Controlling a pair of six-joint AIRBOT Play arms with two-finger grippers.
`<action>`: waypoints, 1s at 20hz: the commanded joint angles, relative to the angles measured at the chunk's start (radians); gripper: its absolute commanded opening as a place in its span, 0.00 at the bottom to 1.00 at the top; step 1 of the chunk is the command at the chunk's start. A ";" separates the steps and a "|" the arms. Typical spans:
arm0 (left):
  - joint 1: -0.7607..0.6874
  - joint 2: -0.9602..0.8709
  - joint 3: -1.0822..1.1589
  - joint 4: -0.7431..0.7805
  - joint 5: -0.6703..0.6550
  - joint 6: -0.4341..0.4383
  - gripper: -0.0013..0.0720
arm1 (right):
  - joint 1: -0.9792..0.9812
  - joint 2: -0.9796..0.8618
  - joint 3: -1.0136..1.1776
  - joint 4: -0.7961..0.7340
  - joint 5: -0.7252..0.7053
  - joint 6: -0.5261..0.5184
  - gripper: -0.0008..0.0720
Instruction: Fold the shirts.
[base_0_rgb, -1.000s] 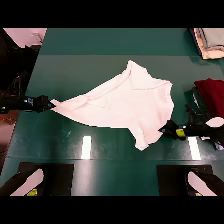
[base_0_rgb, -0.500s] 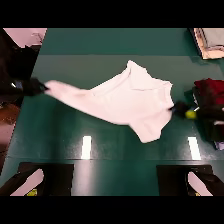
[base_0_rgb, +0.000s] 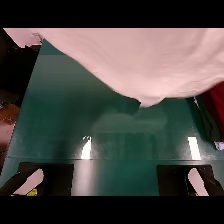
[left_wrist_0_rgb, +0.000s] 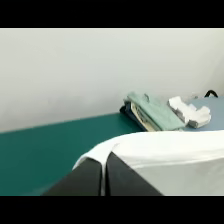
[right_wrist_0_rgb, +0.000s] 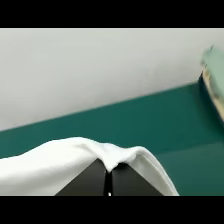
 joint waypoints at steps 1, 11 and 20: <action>0.001 0.051 0.167 -0.012 0.042 -0.001 0.05 | -0.037 0.003 0.213 -0.002 0.006 -0.017 0.03; 0.001 0.232 0.145 0.155 -0.012 -0.087 0.05 | -0.037 0.003 0.448 -0.204 0.227 -0.023 0.03; -0.042 0.015 -0.464 0.338 -0.192 -0.147 0.05 | 0.175 -0.311 0.095 -0.214 0.430 0.016 0.03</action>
